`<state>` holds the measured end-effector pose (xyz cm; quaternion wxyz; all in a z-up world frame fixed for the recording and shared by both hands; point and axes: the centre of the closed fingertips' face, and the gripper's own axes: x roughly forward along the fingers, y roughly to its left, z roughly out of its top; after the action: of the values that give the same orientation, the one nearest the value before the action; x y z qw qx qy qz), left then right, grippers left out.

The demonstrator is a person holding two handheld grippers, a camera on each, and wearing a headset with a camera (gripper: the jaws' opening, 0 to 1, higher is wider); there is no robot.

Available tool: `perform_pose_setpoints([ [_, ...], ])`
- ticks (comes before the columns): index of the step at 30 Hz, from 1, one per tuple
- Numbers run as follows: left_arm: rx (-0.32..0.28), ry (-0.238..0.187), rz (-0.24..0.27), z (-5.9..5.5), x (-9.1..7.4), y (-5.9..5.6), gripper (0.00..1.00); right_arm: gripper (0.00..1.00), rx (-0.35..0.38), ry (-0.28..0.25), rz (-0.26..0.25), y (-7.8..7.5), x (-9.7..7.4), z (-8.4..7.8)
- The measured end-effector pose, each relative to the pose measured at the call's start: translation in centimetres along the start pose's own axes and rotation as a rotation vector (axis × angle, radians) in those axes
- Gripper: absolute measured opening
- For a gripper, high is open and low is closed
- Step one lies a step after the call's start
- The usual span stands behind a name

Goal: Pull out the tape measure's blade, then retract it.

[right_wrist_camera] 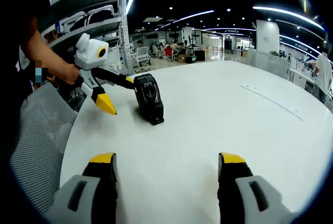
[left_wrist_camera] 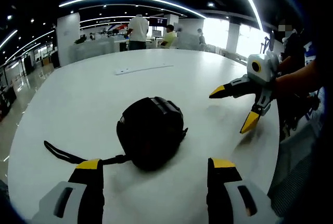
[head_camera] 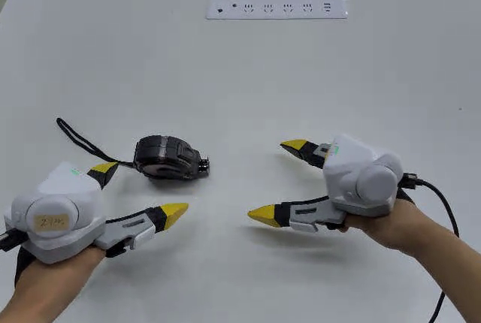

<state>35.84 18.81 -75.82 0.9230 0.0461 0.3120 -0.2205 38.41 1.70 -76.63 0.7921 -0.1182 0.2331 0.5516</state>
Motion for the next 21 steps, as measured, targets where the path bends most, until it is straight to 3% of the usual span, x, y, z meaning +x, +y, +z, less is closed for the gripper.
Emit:
perform_pose_setpoints([
  [7, 0.037, -0.071, -0.059, 0.5, -0.8, -0.3, 0.84, 0.86, 0.033, -0.012, -0.053, -0.6, -2.9, -1.3],
  [15, 0.09, -0.075, -0.092, 0.0, -1.5, -0.2, 0.95, 0.95, 0.052, -0.035, -0.102, -0.6, -5.9, -2.4],
  [21, 0.083, -0.123, -0.115, 0.4, -2.4, -0.4, 1.0, 1.0, 0.076, -0.081, -0.131, -0.3, -7.3, -2.6],
])
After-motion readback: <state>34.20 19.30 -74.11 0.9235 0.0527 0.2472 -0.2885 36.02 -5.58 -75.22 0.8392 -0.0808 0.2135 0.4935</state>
